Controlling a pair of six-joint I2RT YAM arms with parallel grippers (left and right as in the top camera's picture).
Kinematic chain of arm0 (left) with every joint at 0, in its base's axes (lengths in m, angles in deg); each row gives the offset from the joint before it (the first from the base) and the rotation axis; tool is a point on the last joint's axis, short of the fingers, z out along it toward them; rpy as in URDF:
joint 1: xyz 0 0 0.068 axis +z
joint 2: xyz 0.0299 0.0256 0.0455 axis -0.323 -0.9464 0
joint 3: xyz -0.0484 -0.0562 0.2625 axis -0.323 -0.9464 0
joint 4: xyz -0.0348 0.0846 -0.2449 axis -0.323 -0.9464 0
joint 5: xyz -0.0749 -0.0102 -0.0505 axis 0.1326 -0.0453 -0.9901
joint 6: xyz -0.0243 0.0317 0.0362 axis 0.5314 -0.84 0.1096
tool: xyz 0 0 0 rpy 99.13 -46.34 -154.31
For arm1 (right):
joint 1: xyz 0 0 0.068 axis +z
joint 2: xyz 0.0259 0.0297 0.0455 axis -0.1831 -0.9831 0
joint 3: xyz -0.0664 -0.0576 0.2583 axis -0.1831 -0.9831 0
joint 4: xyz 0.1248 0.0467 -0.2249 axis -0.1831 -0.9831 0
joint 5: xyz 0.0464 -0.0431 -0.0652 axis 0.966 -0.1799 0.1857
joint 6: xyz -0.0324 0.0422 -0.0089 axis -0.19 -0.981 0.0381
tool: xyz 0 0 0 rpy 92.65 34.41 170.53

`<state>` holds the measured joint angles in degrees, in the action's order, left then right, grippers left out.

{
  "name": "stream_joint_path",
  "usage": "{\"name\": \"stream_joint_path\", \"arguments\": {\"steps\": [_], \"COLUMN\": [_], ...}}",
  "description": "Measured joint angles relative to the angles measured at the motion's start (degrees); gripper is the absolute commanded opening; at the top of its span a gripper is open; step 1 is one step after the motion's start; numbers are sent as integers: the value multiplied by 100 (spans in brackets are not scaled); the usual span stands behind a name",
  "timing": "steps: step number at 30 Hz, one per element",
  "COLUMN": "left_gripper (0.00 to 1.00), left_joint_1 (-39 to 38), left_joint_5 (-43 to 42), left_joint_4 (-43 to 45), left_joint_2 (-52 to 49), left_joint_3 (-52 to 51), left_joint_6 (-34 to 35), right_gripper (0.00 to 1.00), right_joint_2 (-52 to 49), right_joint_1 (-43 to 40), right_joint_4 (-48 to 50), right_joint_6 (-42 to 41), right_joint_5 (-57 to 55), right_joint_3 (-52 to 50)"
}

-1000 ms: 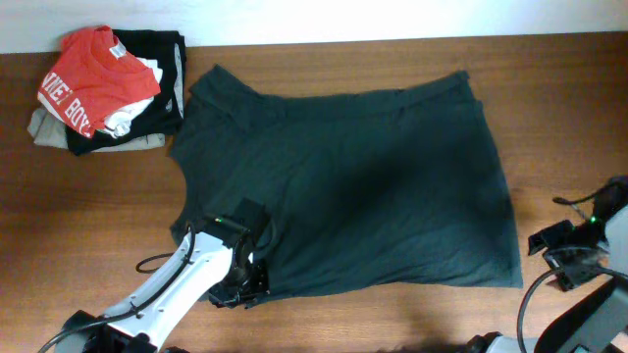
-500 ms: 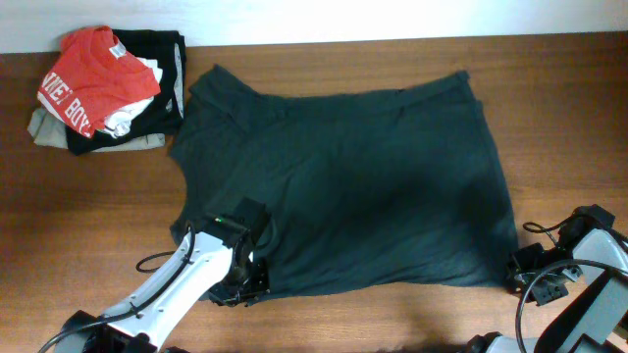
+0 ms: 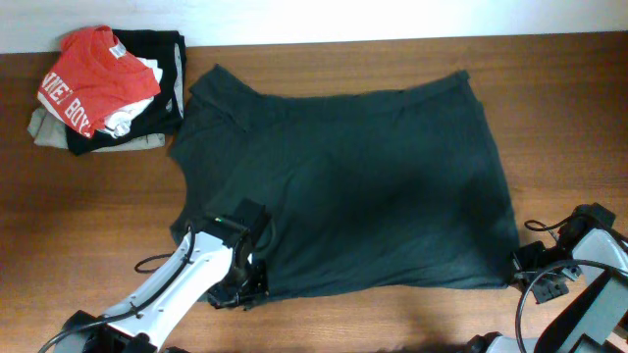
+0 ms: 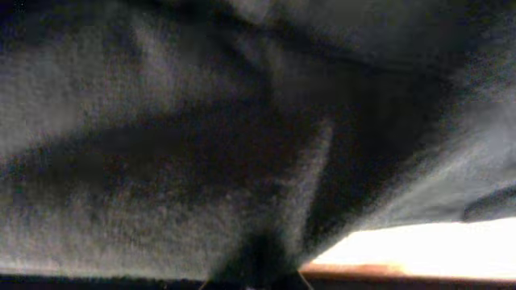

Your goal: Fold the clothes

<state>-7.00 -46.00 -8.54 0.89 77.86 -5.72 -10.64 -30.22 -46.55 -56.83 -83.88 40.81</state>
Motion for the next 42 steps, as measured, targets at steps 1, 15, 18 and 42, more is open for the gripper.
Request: {"name": "stream_joint_path", "arguments": {"steps": [1,15,18,42], "left_gripper": [1,1,1,99], "left_joint_1": [0,-4,-4,686], "left_joint_5": [-26,874,1620,3941], "left_joint_4": [-114,-127,699,3895], "left_joint_2": [0,809,809,-1722], "left_joint_3": [2,1329,1327,1921], "left_joint_6": [-2,-2,0,-1196], "right_gripper": [4,4,4,99], "right_joint_2": [0,0,0,-656], "right_joint_1": [0,553,1237,1757], "right_joint_4": [-81,-1034,-273,1419], "right_joint_6": [-52,229,227,632], "right_joint_5": [0,315,361,389], "right_joint_3": [7,2031,2039,2964]}}
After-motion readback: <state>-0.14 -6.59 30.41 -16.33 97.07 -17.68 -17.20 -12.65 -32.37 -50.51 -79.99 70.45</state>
